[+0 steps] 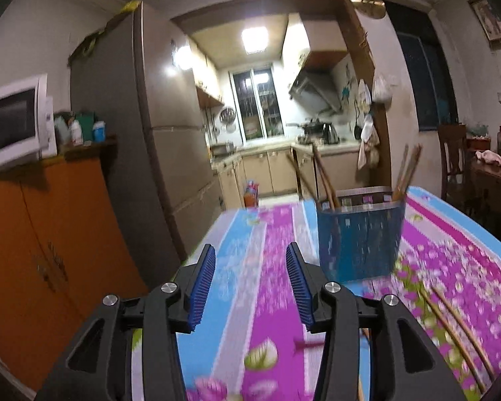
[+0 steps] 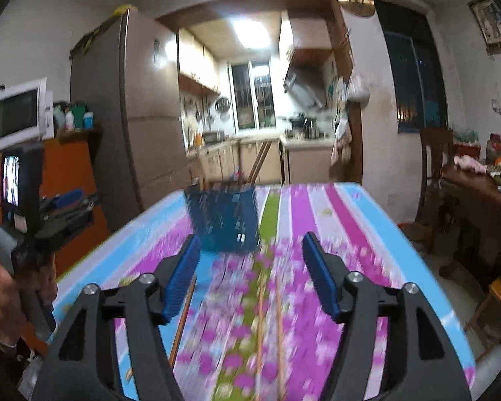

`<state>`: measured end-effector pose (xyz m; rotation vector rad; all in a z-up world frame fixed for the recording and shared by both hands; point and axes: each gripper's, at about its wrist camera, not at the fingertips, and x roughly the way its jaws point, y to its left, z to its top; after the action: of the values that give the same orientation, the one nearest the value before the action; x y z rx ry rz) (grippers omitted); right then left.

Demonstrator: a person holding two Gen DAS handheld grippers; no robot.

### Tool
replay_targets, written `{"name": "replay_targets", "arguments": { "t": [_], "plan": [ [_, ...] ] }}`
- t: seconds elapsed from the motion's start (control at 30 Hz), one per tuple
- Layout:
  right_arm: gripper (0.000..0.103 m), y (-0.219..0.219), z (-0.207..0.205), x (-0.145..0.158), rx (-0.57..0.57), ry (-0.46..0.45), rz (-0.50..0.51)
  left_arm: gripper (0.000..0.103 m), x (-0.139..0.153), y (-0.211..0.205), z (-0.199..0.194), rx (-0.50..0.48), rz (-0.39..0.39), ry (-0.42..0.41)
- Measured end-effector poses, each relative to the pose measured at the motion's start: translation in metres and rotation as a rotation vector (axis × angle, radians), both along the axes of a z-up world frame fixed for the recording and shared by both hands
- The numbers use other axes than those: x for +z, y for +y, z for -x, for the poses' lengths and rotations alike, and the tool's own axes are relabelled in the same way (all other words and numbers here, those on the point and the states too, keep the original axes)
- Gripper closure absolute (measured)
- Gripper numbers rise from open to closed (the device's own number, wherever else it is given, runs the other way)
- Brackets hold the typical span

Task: Organize utensils
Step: 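Withdraw both tools from the holder and move them to the remaining chopsticks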

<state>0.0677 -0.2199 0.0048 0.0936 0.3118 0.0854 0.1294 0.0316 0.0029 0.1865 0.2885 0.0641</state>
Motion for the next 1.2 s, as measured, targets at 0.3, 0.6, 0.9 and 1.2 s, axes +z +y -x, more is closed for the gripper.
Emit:
{"name": "replay_targets", "arguments": {
  "t": [0.3,0.6,0.9,1.2],
  "plan": [
    [0.008,0.022,0.023,-0.024,-0.018,0.029,0.049,0.037,-0.029,0.011,0.035,0.051,0.019,0.073],
    [0.008,0.027,0.032,-0.049,-0.005,0.096,0.092,0.018,-0.047,0.018,0.052,0.058,0.028,0.137],
    [0.008,0.042,0.047,-0.065,0.007,0.12,0.188,0.012,-0.065,0.024,0.077,-0.028,0.08,0.144],
    [0.038,0.032,0.066,-0.087,0.035,0.165,0.16,0.016,-0.095,0.015,0.13,-0.242,0.044,0.16]
  ]
}}
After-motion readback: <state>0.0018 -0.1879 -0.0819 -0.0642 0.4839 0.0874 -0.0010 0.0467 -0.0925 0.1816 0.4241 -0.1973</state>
